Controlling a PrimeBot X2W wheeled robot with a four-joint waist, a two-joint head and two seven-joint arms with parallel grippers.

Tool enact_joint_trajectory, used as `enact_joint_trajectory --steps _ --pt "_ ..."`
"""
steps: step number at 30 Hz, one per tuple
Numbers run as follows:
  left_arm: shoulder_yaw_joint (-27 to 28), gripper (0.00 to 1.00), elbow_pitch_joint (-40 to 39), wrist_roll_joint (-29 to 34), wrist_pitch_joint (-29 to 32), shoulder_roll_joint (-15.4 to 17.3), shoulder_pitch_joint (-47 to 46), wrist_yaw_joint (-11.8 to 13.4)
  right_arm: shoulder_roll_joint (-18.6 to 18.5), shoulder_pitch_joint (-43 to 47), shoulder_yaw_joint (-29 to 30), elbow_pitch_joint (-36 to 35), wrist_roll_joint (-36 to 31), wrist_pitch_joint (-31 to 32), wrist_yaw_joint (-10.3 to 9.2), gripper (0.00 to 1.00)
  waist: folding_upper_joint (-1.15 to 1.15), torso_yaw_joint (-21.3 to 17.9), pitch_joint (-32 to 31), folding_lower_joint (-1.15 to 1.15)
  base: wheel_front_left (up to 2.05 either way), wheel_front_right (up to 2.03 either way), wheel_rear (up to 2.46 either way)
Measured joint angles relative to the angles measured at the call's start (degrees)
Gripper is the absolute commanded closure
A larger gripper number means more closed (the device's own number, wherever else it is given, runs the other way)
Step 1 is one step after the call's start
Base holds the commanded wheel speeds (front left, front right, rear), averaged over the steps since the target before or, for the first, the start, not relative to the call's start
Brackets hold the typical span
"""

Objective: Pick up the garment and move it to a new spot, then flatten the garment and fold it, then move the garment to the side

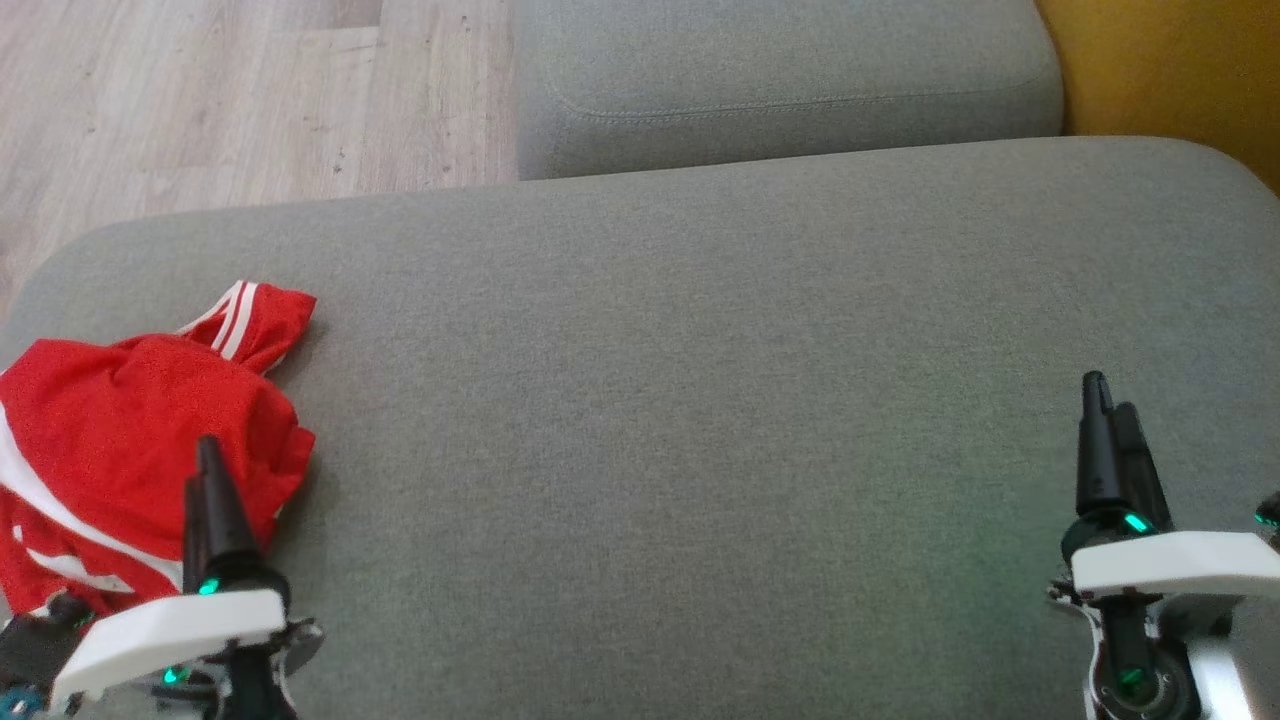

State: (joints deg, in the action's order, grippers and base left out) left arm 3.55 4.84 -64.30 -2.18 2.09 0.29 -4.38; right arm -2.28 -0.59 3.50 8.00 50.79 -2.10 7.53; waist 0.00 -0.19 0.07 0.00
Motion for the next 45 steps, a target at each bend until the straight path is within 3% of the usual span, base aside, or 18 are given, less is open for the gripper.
enact_joint_trajectory --steps 21,36,45 --pt "-11.0 0.00 -3.9 26.4 -3.3 1.1 0.2 3.6 0.0 0.1 -2.9 -2.9 -18.3 -3.4 0.00 0.00 0.00 0.0 0.2 0.00 0.00 0.00 0.00" --pt "-22.0 0.00 -2.5 39.6 -6.1 6.8 -0.1 13.4 0.0 1.4 -5.5 -3.4 -32.6 -6.1 0.00 0.00 0.00 -0.2 0.1 0.00 0.00 0.00 0.00" --pt "-28.5 0.00 -1.3 46.5 -7.5 10.2 -1.8 17.6 -0.1 1.3 -6.0 -3.6 -40.1 -7.6 0.00 0.00 0.00 -0.7 0.2 0.00 0.00 0.00 0.00"
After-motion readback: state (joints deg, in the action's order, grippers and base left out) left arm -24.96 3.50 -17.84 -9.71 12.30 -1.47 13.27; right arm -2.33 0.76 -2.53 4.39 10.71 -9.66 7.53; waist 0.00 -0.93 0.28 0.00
